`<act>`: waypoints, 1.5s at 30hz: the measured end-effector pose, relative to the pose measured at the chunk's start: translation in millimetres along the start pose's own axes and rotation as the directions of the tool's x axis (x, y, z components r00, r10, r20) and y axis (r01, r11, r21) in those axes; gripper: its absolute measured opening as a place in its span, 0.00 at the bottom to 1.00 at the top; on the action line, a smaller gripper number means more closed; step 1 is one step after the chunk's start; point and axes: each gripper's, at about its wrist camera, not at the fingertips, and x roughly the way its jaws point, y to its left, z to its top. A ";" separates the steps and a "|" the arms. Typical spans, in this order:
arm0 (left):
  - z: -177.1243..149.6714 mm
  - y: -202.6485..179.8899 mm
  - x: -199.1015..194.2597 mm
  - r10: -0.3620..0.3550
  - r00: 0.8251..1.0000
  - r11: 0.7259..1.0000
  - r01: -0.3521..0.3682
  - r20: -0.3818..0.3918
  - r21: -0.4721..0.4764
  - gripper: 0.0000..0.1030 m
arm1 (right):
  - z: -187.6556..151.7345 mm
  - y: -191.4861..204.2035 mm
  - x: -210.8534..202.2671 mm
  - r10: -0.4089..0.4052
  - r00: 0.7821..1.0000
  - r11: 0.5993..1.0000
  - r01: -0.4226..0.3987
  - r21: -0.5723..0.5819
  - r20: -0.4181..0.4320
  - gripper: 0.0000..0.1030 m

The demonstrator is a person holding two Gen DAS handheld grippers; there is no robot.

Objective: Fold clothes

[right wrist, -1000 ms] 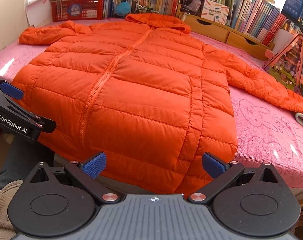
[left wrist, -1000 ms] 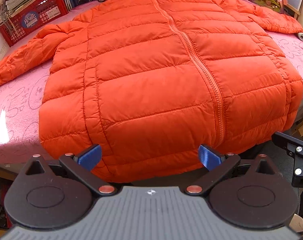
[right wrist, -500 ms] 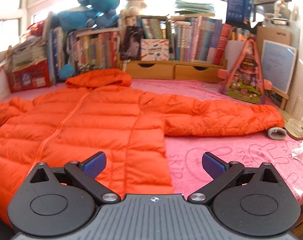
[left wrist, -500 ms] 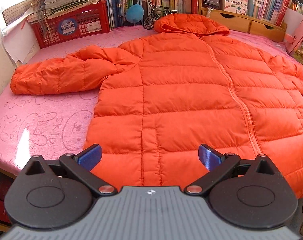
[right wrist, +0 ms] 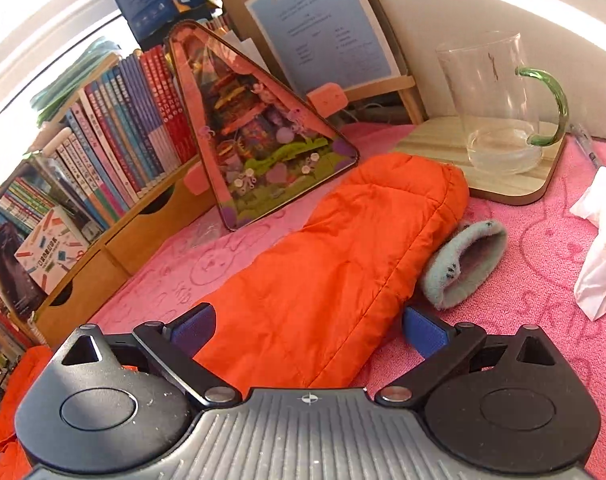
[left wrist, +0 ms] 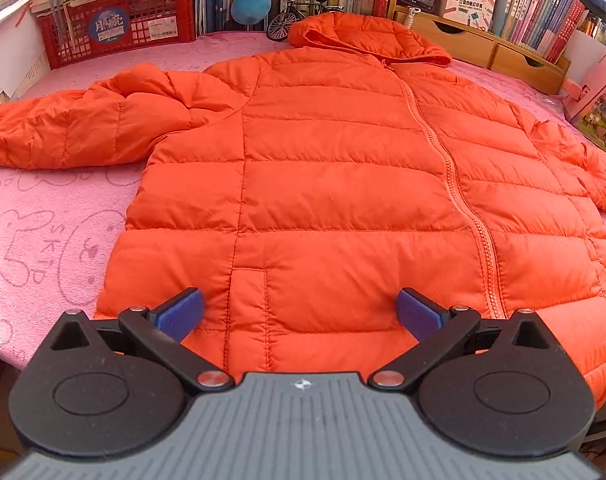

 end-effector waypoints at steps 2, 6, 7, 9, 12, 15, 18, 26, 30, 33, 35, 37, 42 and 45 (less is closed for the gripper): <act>-1.6 -1.7 1.3 0.006 1.000 1.000 -0.007 0.007 0.012 1.00 | 2.4 2.7 12.5 -0.018 1.000 1.000 0.018 -0.003 0.000 0.67; -5.0 -5.0 4.0 0.018 1.000 0.999 -0.019 0.022 0.035 1.00 | -0.2 44.3 -7.5 0.068 0.997 0.992 -0.064 -0.104 0.029 0.15; -6.7 -4.9 4.4 0.018 0.999 0.999 -0.019 0.032 0.039 1.00 | -0.8 54.7 -12.6 0.089 0.995 0.988 -0.084 -0.130 0.034 0.14; -9.3 -4.0 4.8 0.011 0.999 0.999 -0.012 0.048 0.038 1.00 | -2.2 75.5 -22.6 0.133 0.990 0.976 -0.123 -0.180 0.044 0.14; -11.5 -1.7 4.5 -0.006 0.998 0.999 0.004 0.063 0.034 1.00 | -7.0 111.0 -39.2 0.214 0.975 0.944 -0.194 -0.268 0.050 0.14; -13.3 0.3 3.2 -0.021 0.997 0.999 0.019 0.073 0.035 1.00 | -45.0 187.2 -71.9 0.418 0.908 0.804 -0.383 -0.456 -0.027 0.14; -15.7 2.6 1.3 -0.034 0.996 0.999 0.032 0.081 0.033 1.00 | -102.1 255.1 -98.3 0.543 0.812 0.596 -0.552 -0.583 -0.214 0.14; -21.8 8.1 -5.3 -0.081 0.992 0.996 0.078 0.101 0.036 1.00 | -240.2 315.2 -132.0 0.449 0.744 0.219 -0.628 -0.747 -0.494 0.47; -12.8 28.8 -11.5 -0.165 0.981 0.984 0.171 0.101 -0.055 1.00 | -234.6 299.9 -137.4 0.453 0.744 0.236 -0.631 -0.739 -0.491 0.70; -0.7 48.6 -17.0 -0.228 0.965 0.960 0.245 0.131 -0.134 1.00 | -212.7 282.1 -132.3 0.473 0.753 0.324 -0.631 -0.705 -0.457 0.79; 12.1 53.8 -19.0 -0.218 0.960 0.959 0.244 0.174 -0.145 1.00 | -203.4 268.4 -129.2 0.467 0.778 0.375 -0.604 -0.703 -0.419 0.84; 27.7 50.6 -17.0 -0.195 0.957 0.967 0.225 0.216 -0.122 1.00 | -197.3 254.7 -126.6 0.453 0.808 0.418 -0.566 -0.710 -0.378 0.87; 68.3 34.3 7.8 -0.202 0.943 0.966 0.236 0.265 -0.105 1.00 | -194.2 229.9 -114.2 0.406 0.853 0.503 -0.508 -0.699 -0.328 0.88; 92.2 24.0 27.0 -0.210 0.935 0.956 0.258 0.285 -0.141 1.00 | -193.3 223.3 -108.9 0.402 0.859 0.541 -0.502 -0.675 -0.317 0.90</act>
